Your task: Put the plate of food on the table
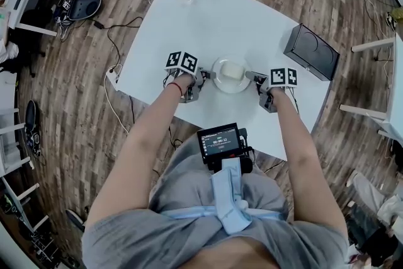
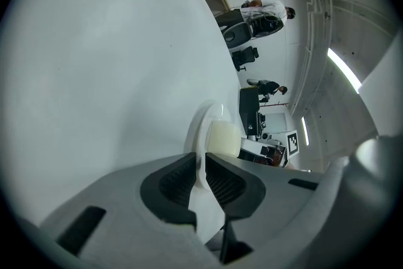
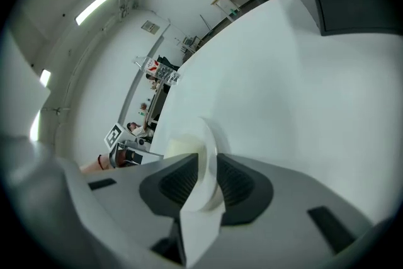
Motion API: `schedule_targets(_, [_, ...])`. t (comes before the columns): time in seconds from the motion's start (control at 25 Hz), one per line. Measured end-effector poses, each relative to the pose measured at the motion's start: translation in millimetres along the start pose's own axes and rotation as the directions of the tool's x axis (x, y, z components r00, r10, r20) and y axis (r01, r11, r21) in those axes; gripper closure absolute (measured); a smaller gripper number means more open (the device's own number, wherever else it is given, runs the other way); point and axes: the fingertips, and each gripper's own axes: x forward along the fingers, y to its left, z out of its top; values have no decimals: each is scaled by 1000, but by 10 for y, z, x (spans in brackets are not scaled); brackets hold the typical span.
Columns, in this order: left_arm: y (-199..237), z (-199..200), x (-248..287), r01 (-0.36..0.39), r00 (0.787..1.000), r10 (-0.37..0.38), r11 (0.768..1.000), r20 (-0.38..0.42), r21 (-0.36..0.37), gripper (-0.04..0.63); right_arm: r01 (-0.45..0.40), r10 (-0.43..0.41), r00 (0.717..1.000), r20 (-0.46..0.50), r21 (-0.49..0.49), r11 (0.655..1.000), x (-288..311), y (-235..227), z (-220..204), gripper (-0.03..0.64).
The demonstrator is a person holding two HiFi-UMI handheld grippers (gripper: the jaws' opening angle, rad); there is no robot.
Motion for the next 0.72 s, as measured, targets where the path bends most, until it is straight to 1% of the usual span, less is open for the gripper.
schedule_targets(0.16, [11,16,-1,0,1000,0,1000,1,0,563,4,-4,1000,0,4,1000,0,-19,16,543])
schedule_targets(0.44, [-5,1,-31,-22,1000,22,1000,7,17,563,60,-60,998,19,-30,998,-62,-41,42,543])
schedule_targets(0.6, [34,14,-58,-36,999,36,998,10,49,563,97,-96,995,21,-77,992,-64,-52,39,543])
schedule_targets(0.72, [48,29,-107,-70,997,69,993,19,98,563,141,-139,990,25,-131,981,-94,-48,34,543])
